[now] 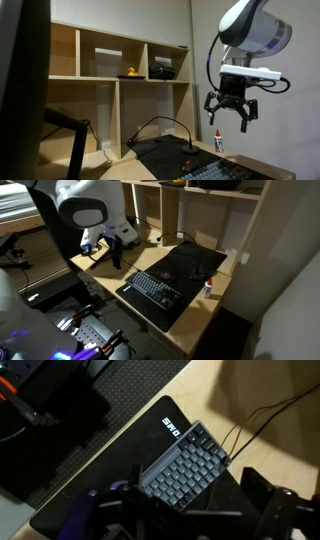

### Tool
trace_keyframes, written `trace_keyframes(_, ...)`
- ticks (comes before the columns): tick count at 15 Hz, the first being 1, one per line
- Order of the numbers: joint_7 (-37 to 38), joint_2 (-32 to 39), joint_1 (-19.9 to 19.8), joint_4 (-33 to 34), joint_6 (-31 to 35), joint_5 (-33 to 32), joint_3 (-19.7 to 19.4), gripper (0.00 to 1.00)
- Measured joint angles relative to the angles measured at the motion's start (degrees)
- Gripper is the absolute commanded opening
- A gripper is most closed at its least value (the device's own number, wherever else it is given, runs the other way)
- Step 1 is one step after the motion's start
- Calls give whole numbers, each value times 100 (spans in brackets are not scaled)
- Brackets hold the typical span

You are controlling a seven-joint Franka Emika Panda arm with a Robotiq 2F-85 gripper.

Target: Press the keyboard

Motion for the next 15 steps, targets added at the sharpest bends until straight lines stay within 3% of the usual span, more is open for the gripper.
trace_keyframes(3,0,492,-10,23,117,123,-140,100)
trace_keyframes(8,1,536,-11,44,124,160,-166,100)
trace_keyframes(15,-448,1871,-7,-207,1449,1300,-548,100)
